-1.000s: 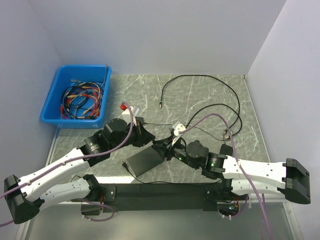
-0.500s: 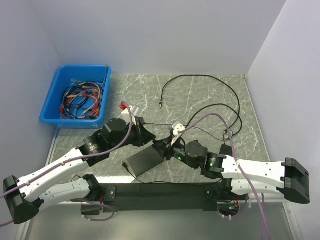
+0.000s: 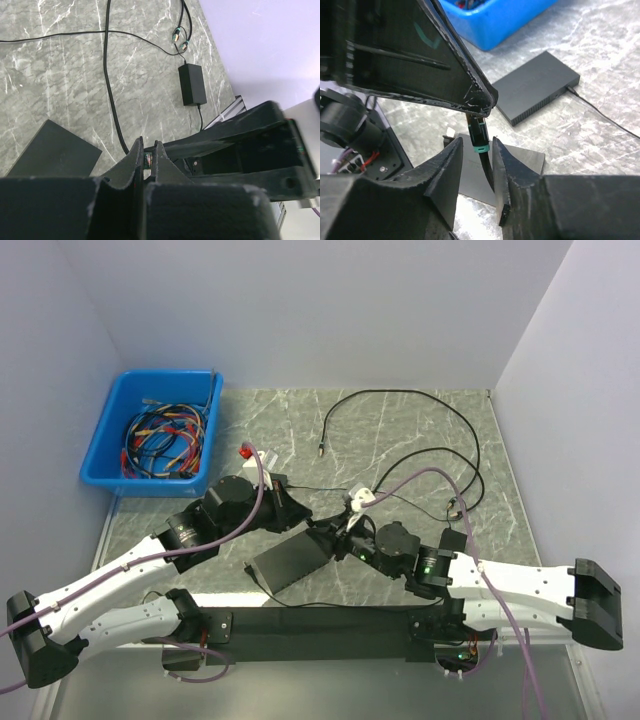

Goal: Insert the plug into the switch port

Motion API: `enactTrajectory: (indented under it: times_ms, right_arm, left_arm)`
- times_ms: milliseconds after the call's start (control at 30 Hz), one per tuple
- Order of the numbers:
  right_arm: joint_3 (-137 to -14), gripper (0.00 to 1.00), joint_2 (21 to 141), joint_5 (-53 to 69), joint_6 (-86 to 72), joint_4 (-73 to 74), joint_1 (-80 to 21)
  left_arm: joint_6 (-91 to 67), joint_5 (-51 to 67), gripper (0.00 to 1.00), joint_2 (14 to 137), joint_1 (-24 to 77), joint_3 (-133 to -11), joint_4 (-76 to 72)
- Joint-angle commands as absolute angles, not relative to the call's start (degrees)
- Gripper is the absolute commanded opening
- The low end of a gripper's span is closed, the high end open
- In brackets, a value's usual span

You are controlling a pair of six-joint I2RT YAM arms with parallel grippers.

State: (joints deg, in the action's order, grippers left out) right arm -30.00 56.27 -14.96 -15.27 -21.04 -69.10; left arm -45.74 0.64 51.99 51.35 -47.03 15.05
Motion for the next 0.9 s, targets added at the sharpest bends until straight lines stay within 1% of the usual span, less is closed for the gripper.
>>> enactTrajectory:
  times_ms: [0, 300, 433, 500, 533, 567, 633, 700, 800, 867]
  right_arm:
    - [-29.2, 0.38, 52.8, -15.6, -15.4, -24.6, -68.7]
    - [-29.5, 0.38, 54.8, -15.6, -15.4, -24.9, -68.6]
    - [-29.6, 0.36, 55.5, -15.7, -15.6, -25.2, -68.7]
    - [-29.5, 0.3, 55.5, -15.8, -15.6, -25.5, -68.6]
    - [-29.5, 0.25, 55.5, -16.0, -15.7, -25.4, -68.7]
    - [-29.4, 0.23, 55.5, -16.1, -15.7, -25.3, -68.7]
    - [-29.4, 0.2, 55.4, -16.3, -15.9, -25.3, -68.6]
    - [-29.4, 0.2, 54.9, -16.3, -16.0, -25.4, -68.6]
    - [-28.9, 0.14, 54.3, -16.2, -16.0, -25.6, -68.6]
    - [-28.8, 0.04, 53.8, -16.2, -16.1, -25.4, -68.5]
  left_arm:
    - [-46.0, 1.4, 0.01, 51.9, 51.6, -49.5, 12.7]
    - [-46.1, 2.0, 0.01, 52.4, 51.7, -49.7, 12.1]
    - [-46.0, 2.2, 0.01, 52.5, 51.7, -50.0, 12.2]
    - [-46.1, 2.1, 0.01, 52.6, 51.7, -50.0, 12.3]
    - [-46.1, 2.2, 0.01, 52.5, 51.6, -49.9, 12.1]
    - [-46.1, 2.3, 0.01, 52.6, 51.7, -49.8, 11.9]
    - [-46.2, 2.4, 0.01, 52.6, 51.7, -49.7, 11.9]
    - [-46.2, 2.3, 0.01, 52.6, 51.7, -49.7, 12.0]
    - [-46.2, 2.3, 0.01, 52.9, 51.7, -49.6, 11.9]
    - [-46.2, 2.2, 0.0, 53.2, 51.6, -49.3, 11.9]
